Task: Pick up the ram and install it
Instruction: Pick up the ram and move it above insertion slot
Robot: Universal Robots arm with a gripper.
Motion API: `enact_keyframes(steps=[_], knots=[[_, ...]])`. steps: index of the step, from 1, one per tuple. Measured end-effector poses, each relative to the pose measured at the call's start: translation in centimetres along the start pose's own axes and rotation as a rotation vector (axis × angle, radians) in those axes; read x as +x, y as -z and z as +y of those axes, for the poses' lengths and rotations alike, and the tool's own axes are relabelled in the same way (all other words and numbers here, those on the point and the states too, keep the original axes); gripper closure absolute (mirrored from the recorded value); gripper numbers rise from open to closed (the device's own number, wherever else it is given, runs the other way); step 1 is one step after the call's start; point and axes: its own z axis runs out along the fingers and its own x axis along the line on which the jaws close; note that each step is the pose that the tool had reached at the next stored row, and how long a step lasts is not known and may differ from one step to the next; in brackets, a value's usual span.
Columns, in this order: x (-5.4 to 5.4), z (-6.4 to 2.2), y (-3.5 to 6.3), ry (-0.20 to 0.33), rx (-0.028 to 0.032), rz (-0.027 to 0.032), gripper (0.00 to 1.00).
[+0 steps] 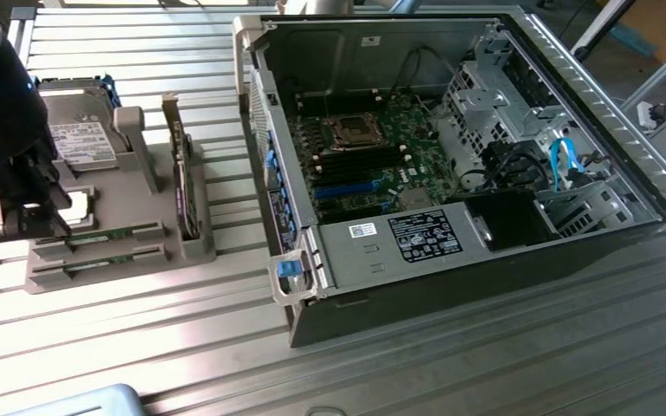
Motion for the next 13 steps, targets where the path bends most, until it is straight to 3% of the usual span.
enact_keyframes(steps=[5,13], knots=[[0.1,-0.03,-1.42,0.026,-0.0007,0.0011,0.64],[0.1,-0.09,-2.86,0.028,-0.0008,0.0013,0.64]])
